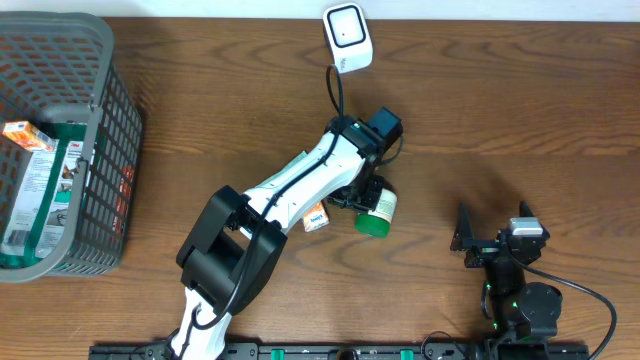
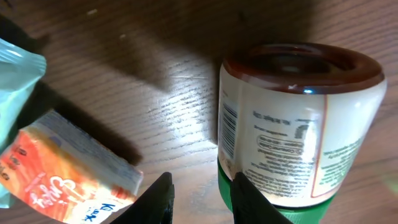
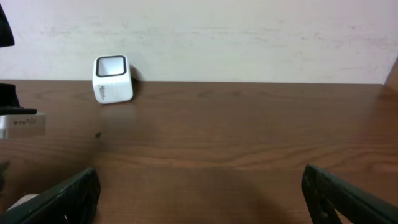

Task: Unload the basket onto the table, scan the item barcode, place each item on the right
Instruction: 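Lower the jar onto the table right of the packages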

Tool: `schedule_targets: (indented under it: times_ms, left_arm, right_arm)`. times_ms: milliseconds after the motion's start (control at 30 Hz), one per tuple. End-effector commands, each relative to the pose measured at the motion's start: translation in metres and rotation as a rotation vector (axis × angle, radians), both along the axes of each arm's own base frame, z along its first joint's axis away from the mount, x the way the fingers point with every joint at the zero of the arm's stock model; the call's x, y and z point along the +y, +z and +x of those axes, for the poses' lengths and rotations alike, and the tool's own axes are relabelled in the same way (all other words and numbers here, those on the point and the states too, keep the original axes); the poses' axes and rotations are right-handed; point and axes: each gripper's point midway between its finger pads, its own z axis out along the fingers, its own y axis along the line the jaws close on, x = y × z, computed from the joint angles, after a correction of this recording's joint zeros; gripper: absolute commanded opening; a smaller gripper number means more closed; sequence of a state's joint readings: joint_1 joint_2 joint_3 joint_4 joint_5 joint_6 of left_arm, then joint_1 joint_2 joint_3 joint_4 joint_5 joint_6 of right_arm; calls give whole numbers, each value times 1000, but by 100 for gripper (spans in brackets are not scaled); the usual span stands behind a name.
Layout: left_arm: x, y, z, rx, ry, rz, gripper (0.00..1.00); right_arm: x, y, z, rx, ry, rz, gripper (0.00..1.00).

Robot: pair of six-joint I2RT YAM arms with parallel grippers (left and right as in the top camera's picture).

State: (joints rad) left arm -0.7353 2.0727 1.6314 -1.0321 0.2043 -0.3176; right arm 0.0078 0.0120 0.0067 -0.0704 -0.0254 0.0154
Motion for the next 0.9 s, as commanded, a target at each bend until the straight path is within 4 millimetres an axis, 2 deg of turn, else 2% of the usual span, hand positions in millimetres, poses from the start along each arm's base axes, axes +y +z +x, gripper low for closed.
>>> schedule_targets:
  times_ms: [0, 267, 333, 600, 767, 867]
  left_arm:
    - [-8, 2, -8, 40, 1, -42, 32]
    - [-12, 19, -5, 2, -1, -82, 32]
    - [-18, 22, -5, 5, -3, -115, 35]
    - [-34, 23, -9, -20, -43, -147, 38]
    - [-42, 25, 4, -78, -50, -173, 38]
    - [-45, 25, 1, -79, -60, -175, 38]
  right_arm:
    - [-2, -1, 0, 1, -10, 2, 99]
    - [-2, -1, 0, 1, -10, 2, 99]
    - [-2, -1, 0, 1, -10, 2, 99]
    - [-2, -1, 0, 1, -10, 2, 99]
    - [-2, -1, 0, 1, -10, 2, 99]
    - [-2, -1, 0, 1, -10, 2, 99]
